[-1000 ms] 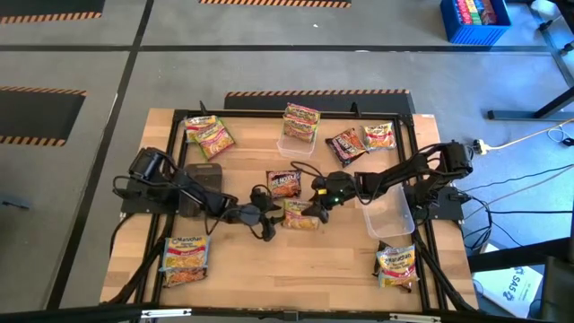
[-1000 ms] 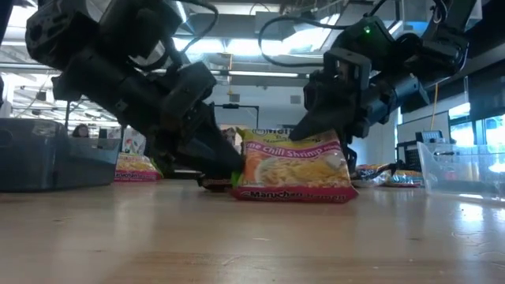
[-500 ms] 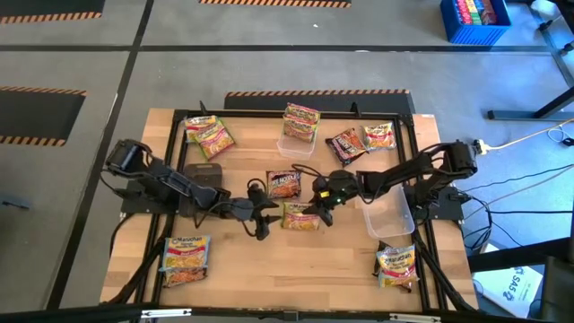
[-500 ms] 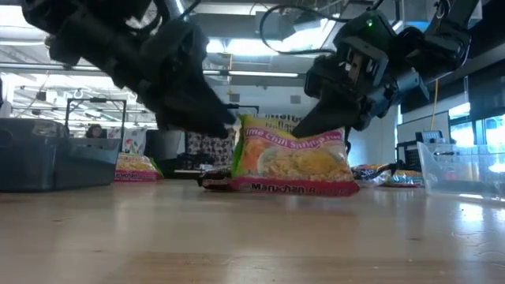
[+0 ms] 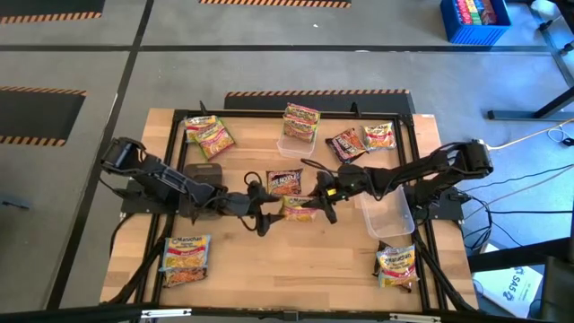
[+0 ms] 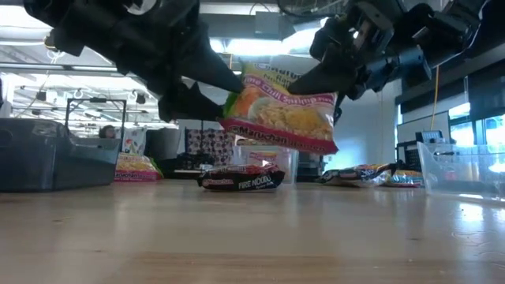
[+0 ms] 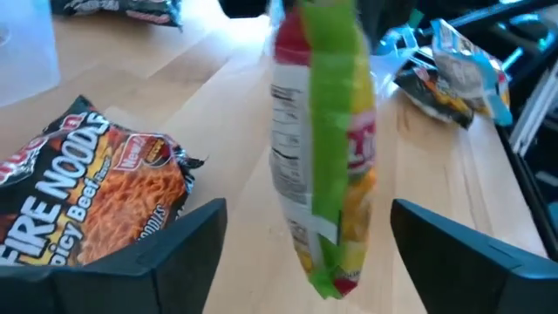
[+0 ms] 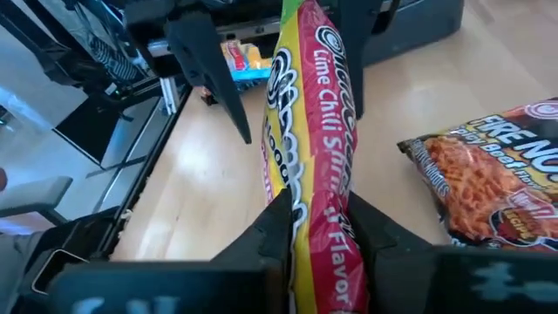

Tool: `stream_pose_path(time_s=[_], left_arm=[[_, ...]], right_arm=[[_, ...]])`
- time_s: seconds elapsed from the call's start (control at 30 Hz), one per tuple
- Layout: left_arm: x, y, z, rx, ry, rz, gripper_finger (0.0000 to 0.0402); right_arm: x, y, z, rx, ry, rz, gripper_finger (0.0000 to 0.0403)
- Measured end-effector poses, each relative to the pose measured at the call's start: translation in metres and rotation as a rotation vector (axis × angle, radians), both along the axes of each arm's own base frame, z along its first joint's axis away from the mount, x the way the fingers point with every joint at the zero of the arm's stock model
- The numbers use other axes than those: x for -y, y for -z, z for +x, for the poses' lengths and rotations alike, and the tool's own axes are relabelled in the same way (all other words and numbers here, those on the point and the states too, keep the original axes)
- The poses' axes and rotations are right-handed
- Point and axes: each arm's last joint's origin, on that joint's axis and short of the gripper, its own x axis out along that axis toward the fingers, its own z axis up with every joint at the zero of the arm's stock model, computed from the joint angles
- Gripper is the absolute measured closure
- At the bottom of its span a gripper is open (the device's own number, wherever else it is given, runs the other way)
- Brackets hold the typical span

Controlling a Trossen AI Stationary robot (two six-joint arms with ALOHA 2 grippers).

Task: Sort Maruchan noodles
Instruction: Put the bottom green noodle pack into the top transparent bin

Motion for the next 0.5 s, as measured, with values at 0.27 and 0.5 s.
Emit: stream_pose_path(time_s=[0.27, 0.5], left_arm=[[-0.004, 0.003, 0.006, 0.028, 0.008, -0.005, 0.0077], [-0.005, -0.006, 0.01, 0.12, 0.031, 0.023, 0.0096]], right_arm=[[-0.014, -0.014, 0.006, 0.125, -0.035, -0.109, 0.0356], [-0.017, -0.021, 0.01, 0.161, 0.004, -0.14, 0.0356]])
